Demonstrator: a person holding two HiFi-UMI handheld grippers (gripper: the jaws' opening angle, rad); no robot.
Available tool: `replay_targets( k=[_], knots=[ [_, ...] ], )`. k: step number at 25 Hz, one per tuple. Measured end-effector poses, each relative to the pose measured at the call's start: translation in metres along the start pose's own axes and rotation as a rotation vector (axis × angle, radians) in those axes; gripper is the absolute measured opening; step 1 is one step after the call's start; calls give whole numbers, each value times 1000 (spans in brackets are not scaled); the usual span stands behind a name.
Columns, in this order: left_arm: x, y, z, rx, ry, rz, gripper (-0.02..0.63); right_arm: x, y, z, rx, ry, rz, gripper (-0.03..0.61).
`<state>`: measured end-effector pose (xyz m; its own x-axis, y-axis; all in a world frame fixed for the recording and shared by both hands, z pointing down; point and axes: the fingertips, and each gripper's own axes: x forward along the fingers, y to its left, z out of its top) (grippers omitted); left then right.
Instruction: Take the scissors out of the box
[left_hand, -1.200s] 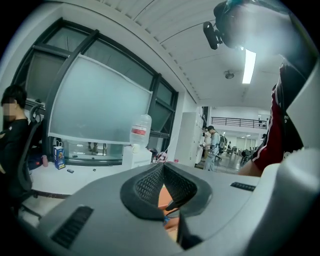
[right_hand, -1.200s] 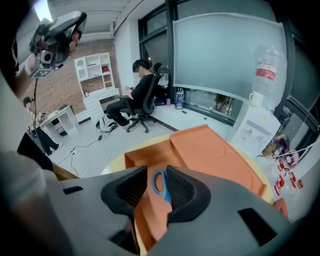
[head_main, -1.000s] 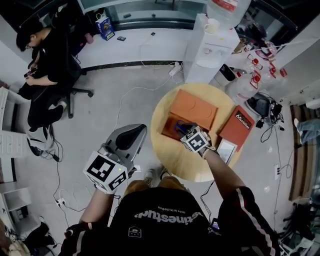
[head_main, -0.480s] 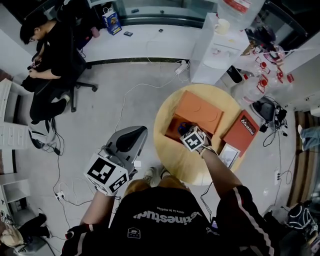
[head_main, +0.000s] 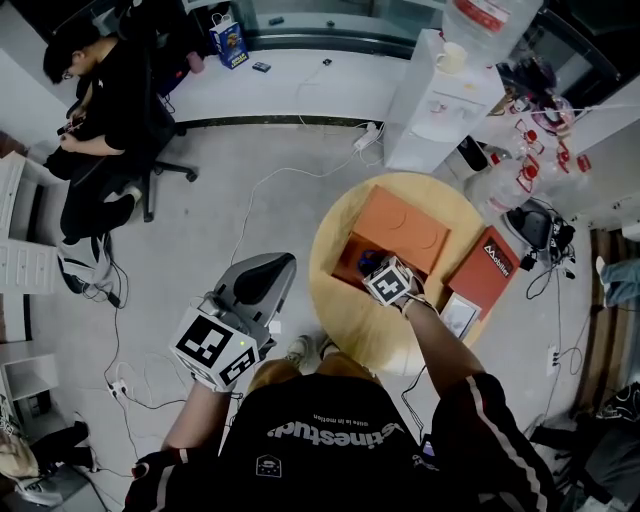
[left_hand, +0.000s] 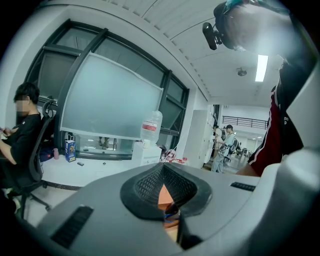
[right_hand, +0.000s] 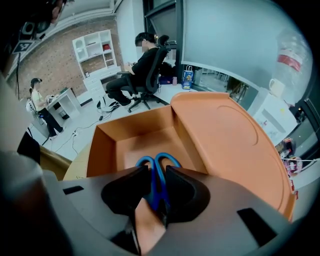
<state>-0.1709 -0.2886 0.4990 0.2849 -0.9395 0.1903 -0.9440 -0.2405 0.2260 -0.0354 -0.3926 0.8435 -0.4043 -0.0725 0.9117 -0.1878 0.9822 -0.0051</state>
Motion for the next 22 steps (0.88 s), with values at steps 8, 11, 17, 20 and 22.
replay_targets(
  k=[8,11,17,20,22],
  knots=[
    [3,-1,4,2,-2,-11,15,-2,2,1,-42,4,21,104],
    [1,-2,3,7,-2,-17,15,-3,5,-1,-60,11,17,104],
    [-5,1,5,5,-12,-14,15,-8,8,3,-63,-5,-4,103],
    [-6,-1,7,10,-15,-21,15,-14,6,6,-64,-15,-17,103],
    [-8,-2,9,12,-18,-27,15,-18,6,7,-63,-22,-26,103]
  ],
)
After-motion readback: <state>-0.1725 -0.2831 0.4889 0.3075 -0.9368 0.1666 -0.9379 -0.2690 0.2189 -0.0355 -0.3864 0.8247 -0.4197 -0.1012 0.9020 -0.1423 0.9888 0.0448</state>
